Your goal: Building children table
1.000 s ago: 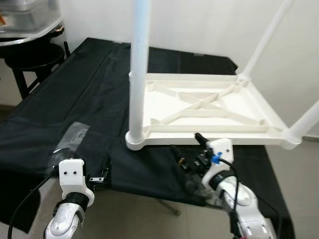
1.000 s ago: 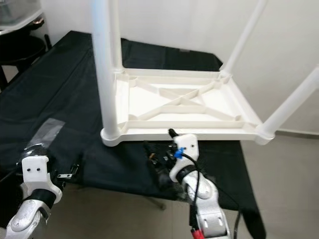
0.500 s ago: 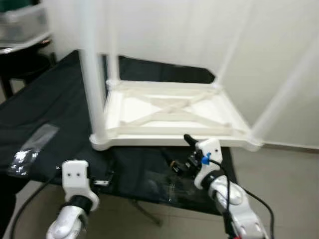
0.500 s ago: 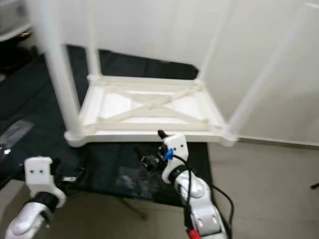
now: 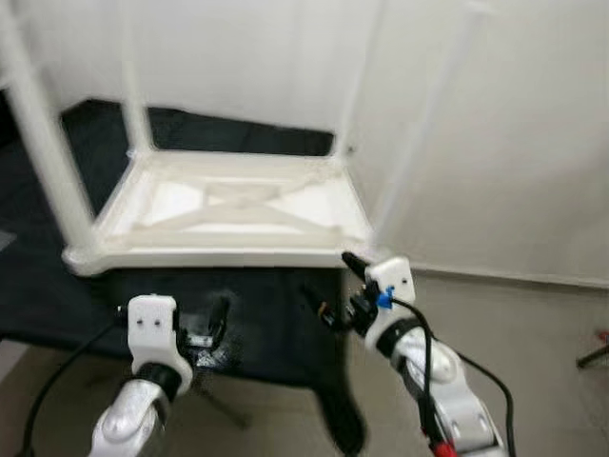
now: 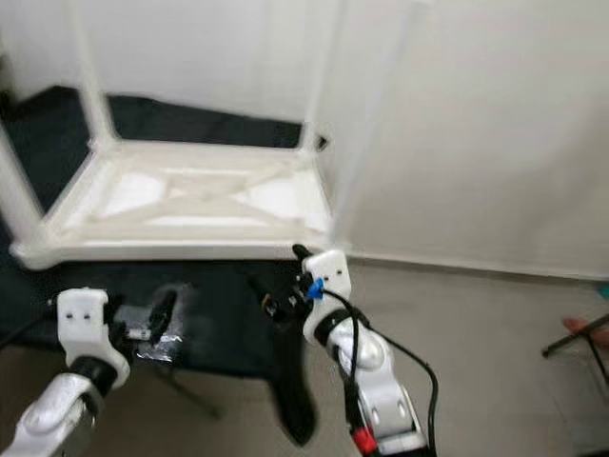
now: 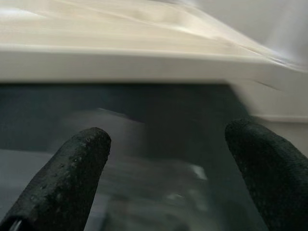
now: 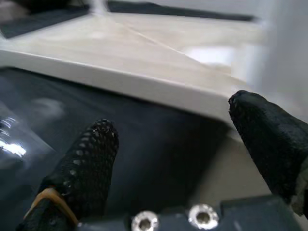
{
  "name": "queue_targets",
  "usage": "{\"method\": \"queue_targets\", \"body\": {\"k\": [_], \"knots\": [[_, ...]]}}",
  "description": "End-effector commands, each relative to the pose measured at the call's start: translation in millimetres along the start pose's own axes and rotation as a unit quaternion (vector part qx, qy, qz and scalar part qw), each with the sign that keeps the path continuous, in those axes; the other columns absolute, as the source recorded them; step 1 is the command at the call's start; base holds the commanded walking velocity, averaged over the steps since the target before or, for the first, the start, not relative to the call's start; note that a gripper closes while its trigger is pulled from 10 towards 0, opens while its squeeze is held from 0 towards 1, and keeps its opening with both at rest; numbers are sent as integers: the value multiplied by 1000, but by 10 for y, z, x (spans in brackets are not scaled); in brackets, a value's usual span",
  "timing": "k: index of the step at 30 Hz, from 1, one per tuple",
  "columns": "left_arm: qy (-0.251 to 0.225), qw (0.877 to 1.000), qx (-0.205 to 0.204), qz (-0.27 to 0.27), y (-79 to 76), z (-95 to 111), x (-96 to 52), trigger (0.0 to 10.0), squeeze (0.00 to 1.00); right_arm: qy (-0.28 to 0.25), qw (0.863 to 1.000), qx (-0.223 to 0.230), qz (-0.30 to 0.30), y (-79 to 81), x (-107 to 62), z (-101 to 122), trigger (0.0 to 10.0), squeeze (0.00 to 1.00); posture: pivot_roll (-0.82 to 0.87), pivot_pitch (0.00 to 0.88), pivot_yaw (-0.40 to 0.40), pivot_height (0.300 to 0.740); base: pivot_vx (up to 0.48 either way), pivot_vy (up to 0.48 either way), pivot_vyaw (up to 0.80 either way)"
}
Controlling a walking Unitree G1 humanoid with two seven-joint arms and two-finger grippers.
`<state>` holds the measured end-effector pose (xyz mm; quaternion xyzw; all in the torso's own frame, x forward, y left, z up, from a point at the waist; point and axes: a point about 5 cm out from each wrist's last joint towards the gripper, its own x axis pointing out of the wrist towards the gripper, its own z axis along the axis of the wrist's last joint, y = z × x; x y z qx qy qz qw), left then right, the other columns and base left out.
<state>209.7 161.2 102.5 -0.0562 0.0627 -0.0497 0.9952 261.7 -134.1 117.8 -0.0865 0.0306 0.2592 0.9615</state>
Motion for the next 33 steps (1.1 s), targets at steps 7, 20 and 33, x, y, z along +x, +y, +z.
{"method": "queue_targets", "body": {"k": [7, 20, 33], "knots": [[-20, 1000, 22, 4, 11, 51, 172, 10000, 0, -15, 999, 20, 21, -27, 53, 29, 10000, 0, -15, 0, -95, 740, 0, -469, 567], [-40, 999, 26, 3, 7, 120, 277, 10000, 0, -14, 998, 16, 62, -45, 107, 32, 10000, 0, -22, 0, -99, 740, 0, -467, 789], [-46, 999, 23, 0, 2, 141, 306, 10000, 0, -15, 997, 9, 79, -61, 127, 36, 10000, 0, -29, 0, -95, 740, 0, -464, 788]]}}
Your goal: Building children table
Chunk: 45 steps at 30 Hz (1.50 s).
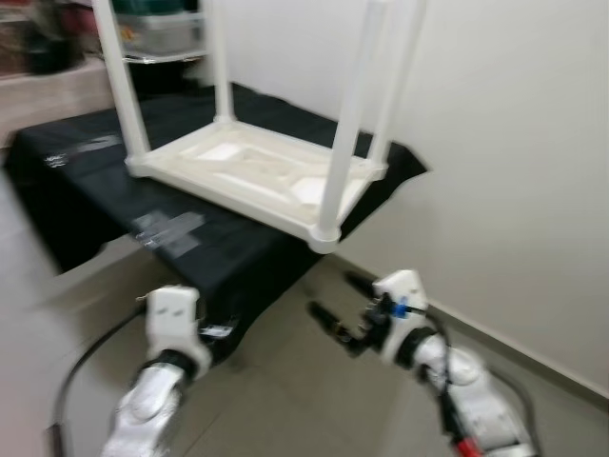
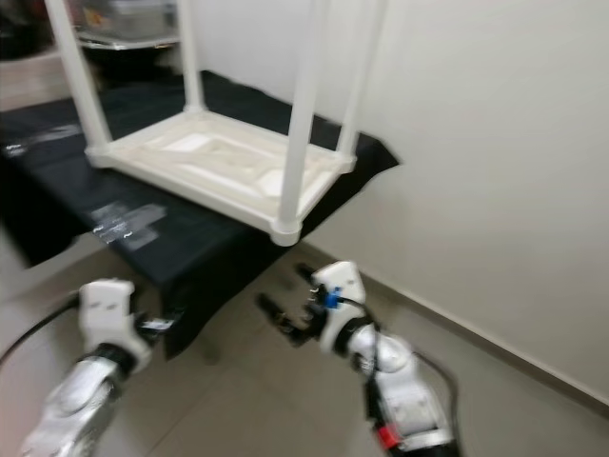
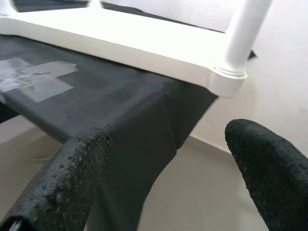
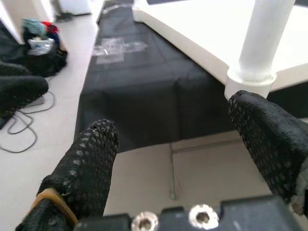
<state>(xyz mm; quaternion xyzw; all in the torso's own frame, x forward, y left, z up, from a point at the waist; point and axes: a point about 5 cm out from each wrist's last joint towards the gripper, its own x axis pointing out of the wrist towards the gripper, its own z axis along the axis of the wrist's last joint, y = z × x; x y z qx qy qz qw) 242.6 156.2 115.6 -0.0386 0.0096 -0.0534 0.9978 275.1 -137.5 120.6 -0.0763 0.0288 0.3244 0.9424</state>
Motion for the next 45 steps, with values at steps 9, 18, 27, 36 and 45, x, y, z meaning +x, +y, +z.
{"method": "queue_targets", "body": {"k": [9, 18, 27, 36, 45], "knots": [[5, 1000, 0, 7, 30, -27, -4, 10000, 0, -3, 1000, -6, 20, 37, 57, 10, 10000, 0, -29, 0, -92, 740, 0, -461, 788], [6, 1000, -3, 10, 32, -29, 16, 10000, 0, -3, 1000, -13, 26, 35, 74, 16, 10000, 0, -31, 0, -81, 740, 0, -461, 788], [4, 1000, -1, 15, 24, 7, 73, 10000, 0, -1, 1000, -8, 15, 7, 98, 13, 10000, 0, -29, 0, -76, 740, 0, -452, 788], [12, 999, 11, 29, 29, 11, 106, 10000, 0, -1, 1000, -2, -3, -43, 96, 20, 10000, 0, -26, 0, -69, 740, 0, -44, 73], [6, 1000, 5, 26, 23, 18, 104, 10000, 0, 1, 1000, 1, -31, -96, 110, 16, 10000, 0, -26, 0, -71, 740, 179, 0, 64]]}}
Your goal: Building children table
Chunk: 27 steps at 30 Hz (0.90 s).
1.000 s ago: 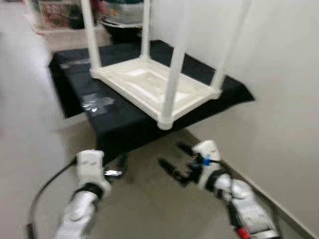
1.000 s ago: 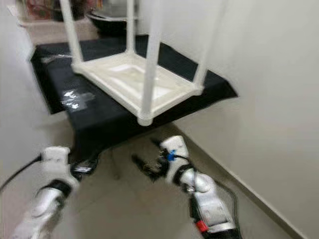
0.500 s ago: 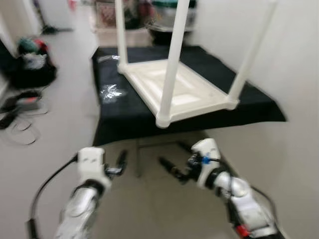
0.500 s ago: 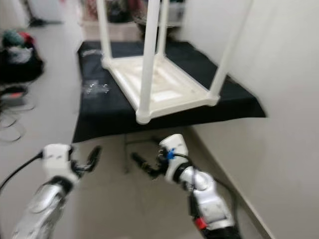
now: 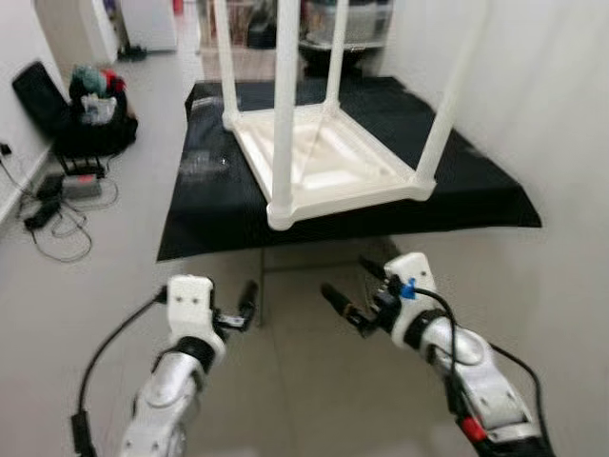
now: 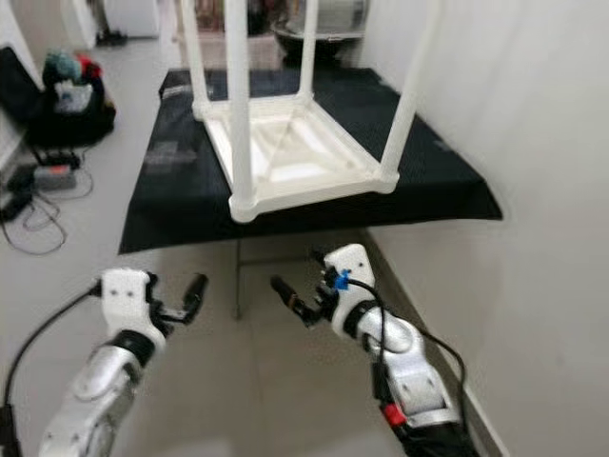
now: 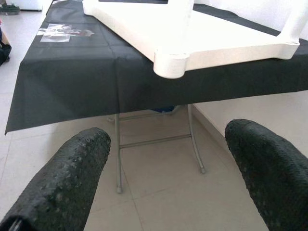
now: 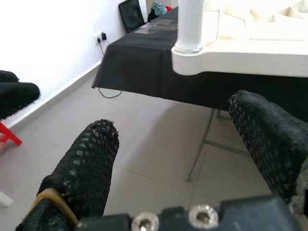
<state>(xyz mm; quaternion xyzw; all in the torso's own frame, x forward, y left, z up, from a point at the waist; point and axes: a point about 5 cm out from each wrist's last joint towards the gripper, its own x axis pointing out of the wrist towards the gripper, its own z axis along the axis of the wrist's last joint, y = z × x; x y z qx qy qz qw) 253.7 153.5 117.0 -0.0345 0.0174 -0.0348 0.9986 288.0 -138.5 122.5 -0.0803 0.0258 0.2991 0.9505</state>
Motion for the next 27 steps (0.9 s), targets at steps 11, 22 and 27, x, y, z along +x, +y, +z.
{"method": "queue_targets", "body": {"k": [11, 22, 27], "knots": [[2, 1000, 3, 0, 23, 2, 2, 10000, 0, -1, 1000, -5, 4, 17, 8, -6, 10000, 0, -19, 0, -68, 740, 398, 0, 653], [3, 1000, 3, -7, 15, 5, -2, 10000, 0, 3, 1000, -2, -5, 12, 10, -12, 10000, 0, -22, 0, -61, 740, 400, 0, 0], [4, 1000, 2, -9, 10, 8, -3, 10000, 0, 2, 1000, 0, -5, 7, 6, -3, 10000, 0, -20, 0, -62, 740, 400, 0, 0]]}}
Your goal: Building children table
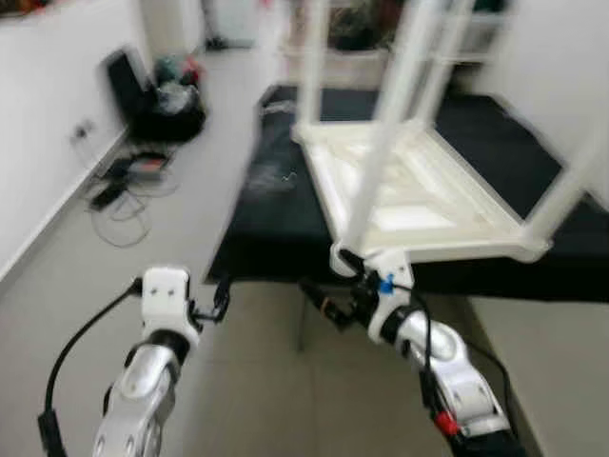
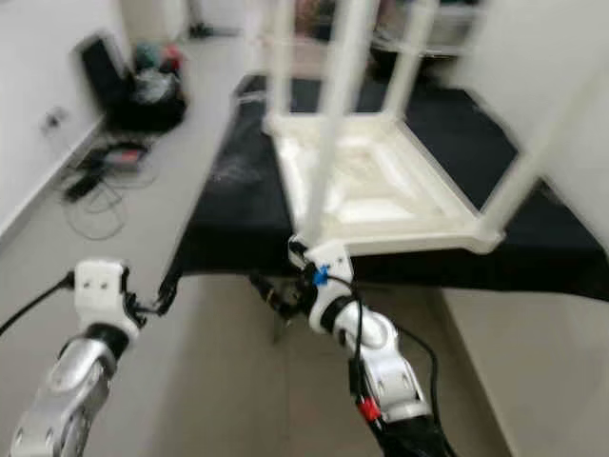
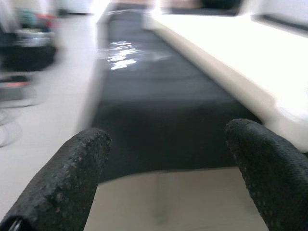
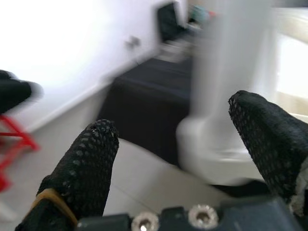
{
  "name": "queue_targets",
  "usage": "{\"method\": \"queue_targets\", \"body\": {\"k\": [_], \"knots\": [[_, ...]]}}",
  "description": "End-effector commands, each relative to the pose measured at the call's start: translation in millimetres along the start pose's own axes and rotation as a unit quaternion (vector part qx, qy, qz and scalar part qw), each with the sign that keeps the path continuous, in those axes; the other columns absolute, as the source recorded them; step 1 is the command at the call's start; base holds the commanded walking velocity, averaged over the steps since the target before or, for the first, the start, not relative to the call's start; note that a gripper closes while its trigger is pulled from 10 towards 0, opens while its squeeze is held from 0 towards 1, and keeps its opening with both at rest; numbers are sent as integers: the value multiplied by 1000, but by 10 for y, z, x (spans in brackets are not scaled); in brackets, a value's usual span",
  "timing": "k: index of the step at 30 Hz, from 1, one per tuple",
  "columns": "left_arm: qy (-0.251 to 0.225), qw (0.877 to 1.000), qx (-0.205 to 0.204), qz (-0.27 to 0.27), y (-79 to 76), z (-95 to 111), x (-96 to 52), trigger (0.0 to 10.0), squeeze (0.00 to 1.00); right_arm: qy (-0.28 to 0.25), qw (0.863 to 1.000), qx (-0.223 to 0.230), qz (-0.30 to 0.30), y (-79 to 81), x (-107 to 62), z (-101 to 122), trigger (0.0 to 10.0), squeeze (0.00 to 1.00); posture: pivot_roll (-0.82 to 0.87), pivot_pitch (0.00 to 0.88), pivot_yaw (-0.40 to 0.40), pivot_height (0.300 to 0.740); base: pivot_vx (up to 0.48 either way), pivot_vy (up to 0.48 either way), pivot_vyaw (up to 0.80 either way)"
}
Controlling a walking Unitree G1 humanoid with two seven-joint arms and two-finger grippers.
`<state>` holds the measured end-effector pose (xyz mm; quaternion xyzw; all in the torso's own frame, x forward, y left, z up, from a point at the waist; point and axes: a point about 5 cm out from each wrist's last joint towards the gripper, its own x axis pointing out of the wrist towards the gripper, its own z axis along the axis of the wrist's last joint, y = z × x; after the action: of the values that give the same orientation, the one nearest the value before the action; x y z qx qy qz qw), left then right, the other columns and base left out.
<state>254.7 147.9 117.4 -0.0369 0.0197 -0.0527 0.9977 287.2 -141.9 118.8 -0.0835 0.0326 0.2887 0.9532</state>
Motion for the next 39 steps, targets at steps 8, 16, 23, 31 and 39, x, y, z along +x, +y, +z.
{"method": "queue_targets", "body": {"k": [8, 16, 23, 31, 39], "knots": [[5, 1000, 20, -7, 26, 15, -35, 10000, 0, 3, 998, 0, 63, -93, -143, 19, 10000, 0, -13, 12, -67, 740, 92, 0, 0], [9, 1000, 4, -12, 27, 13, -67, 10000, 0, -8, 998, 15, 57, -380, -244, 225, 10000, 0, -28, 36, -64, 740, 0, 0, 0], [5, 1000, -7, -5, 24, 34, -135, 10000, 0, -7, 991, 37, 126, -123, -93, 238, 8588, 0, -7, 66, -74, 740, 0, 0, 0], [9, 1000, -17, -9, 25, 36, -179, 10000, 0, -27, 991, 27, 130, -205, -28, 349, 0, 0, -7, 79, -68, 740, 0, 0, 0], [11, 1000, -14, -7, 23, 48, -203, 10000, 0, -61, 989, 9, 134, -32, 304, 541, 0, 0, 5, 84, -72, 740, 0, 0, 0]]}}
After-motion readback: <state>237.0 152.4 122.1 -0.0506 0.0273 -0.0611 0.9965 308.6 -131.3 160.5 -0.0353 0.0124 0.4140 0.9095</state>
